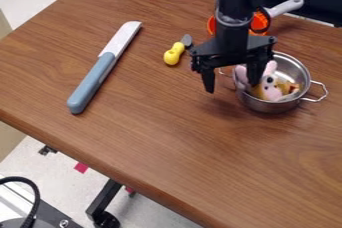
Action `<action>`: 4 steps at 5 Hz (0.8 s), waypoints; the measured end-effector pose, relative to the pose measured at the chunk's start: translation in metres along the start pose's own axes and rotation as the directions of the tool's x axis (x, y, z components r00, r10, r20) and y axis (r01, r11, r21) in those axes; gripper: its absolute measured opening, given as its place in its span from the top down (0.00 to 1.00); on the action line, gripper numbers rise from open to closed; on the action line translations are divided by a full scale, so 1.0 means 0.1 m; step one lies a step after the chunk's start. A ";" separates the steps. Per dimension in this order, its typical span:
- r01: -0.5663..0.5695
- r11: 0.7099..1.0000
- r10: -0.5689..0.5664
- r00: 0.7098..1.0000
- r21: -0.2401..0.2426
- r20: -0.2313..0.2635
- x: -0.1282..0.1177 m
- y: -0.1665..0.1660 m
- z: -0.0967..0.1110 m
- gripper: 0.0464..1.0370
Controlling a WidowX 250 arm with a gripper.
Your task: Move the silver pot from the center of the table to the left side of the table.
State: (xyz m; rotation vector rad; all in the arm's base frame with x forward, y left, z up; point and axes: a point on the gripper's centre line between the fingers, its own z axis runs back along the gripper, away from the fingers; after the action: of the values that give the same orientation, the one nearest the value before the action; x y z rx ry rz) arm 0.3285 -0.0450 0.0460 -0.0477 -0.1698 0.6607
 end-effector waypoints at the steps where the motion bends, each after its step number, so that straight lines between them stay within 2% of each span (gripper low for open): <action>1: 0.012 1.000 -0.012 1.000 0.013 0.004 -0.02 0.02 -0.06 0.04; 2: 0.021 1.000 -0.021 1.000 0.019 -0.004 -0.03 0.03 -0.07 0.09; 4: 0.071 0.997 -0.072 0.997 0.023 0.005 -0.07 0.08 -0.14 0.67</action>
State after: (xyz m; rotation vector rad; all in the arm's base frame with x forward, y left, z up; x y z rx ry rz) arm 0.3200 -0.0427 0.0305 -0.0174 -0.1686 0.5915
